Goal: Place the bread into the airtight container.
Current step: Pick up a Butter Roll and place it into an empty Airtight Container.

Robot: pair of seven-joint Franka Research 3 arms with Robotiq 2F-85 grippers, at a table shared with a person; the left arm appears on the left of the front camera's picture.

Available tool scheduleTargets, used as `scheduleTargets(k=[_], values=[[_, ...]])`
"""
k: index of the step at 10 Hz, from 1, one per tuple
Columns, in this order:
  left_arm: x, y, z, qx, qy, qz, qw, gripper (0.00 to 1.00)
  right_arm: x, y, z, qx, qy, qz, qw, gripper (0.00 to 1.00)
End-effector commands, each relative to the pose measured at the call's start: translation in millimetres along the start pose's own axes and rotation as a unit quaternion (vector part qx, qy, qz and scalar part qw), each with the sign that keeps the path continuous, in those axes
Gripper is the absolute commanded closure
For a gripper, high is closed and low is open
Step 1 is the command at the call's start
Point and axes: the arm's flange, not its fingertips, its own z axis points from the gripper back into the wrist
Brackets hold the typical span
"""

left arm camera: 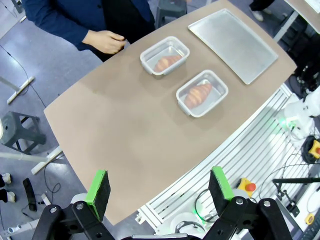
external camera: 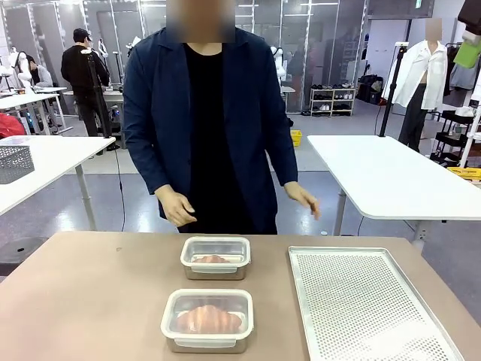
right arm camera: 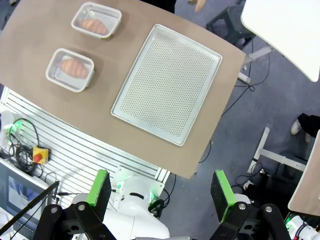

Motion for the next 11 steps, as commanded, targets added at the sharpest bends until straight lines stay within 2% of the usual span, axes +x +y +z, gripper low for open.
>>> scheduleTargets(k=[1,11], values=[[0.8,0.6,1.3,0.0,0.001,-0.007,1.0,0.0,0.6,-0.3,2.5,-0.004,0.006,0.001,1.0,0.0],[0.8,0.6,1.3,0.0,0.001,-0.007,1.0,0.0,0.6,-0.3,2.5,-0.004,0.006,0.001,1.0,0.0]])
